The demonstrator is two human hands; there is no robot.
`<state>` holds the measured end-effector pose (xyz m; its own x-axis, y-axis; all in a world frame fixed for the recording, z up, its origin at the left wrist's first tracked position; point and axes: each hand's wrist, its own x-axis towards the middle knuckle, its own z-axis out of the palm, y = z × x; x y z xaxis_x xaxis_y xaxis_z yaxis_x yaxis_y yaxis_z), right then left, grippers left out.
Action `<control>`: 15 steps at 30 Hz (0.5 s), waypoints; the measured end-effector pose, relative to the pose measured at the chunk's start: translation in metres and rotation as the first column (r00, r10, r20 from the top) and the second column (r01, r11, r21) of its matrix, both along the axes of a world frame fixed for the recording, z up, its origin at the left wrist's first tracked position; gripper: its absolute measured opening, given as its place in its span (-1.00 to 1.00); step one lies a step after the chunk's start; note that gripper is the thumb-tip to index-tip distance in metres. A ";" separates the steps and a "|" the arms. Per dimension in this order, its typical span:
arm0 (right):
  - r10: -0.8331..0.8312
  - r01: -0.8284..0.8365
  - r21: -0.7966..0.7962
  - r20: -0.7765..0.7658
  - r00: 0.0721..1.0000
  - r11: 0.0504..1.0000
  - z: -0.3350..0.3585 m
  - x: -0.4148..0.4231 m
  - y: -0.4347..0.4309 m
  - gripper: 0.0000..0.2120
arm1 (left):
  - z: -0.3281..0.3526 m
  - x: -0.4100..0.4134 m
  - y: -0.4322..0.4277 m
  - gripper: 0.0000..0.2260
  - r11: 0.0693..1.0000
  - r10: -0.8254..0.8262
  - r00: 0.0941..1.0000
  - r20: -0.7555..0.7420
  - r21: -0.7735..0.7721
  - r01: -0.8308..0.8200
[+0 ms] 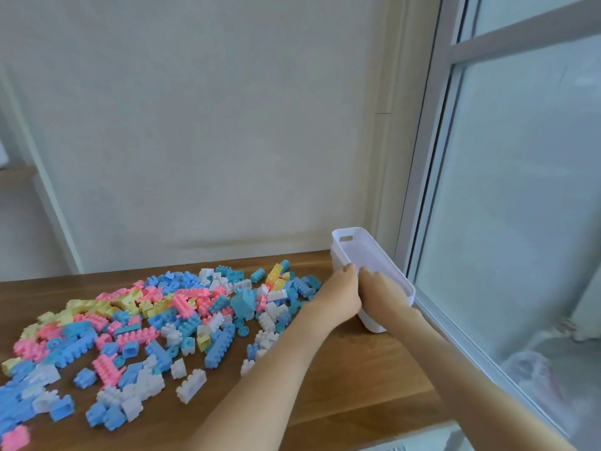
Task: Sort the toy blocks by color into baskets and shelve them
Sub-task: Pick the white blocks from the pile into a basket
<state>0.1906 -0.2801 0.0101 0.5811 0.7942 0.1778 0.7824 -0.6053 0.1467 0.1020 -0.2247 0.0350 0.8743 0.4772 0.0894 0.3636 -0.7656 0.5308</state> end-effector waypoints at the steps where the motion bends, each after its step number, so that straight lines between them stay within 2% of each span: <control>1: 0.014 -0.014 0.023 -0.023 1.000 1.000 -0.004 0.005 0.001 -0.59 | -0.002 0.004 -0.001 -0.63 1.000 -0.013 1.000 -0.024 -0.003 0.013; 4: 0.011 -0.006 0.052 -0.095 0.995 0.999 -0.010 0.014 -0.003 -0.67 | -0.007 0.013 -0.002 -0.56 0.999 -0.032 0.998 -0.063 -0.022 0.031; 9: 0.041 -0.040 0.130 -0.009 0.999 0.991 -0.012 0.027 0.007 -0.78 | -0.017 0.017 0.008 -0.39 0.996 -0.057 0.995 -0.080 -0.076 0.051; 11: 0.013 -0.020 0.163 0.046 0.999 0.986 -0.010 0.032 0.009 -0.95 | -0.017 0.023 0.013 -0.39 0.995 -0.059 0.995 -0.075 -0.090 0.052; 13: -0.057 0.044 0.102 0.131 0.990 0.994 -0.014 0.045 0.015 -0.79 | -0.015 0.032 0.017 -0.45 0.992 -0.059 0.998 -0.035 -0.117 0.054; 15: -0.104 0.081 0.220 0.094 0.990 0.972 -0.019 0.061 0.021 -0.68 | -0.014 0.043 0.021 -0.50 0.993 -0.059 0.998 -0.034 -0.105 0.056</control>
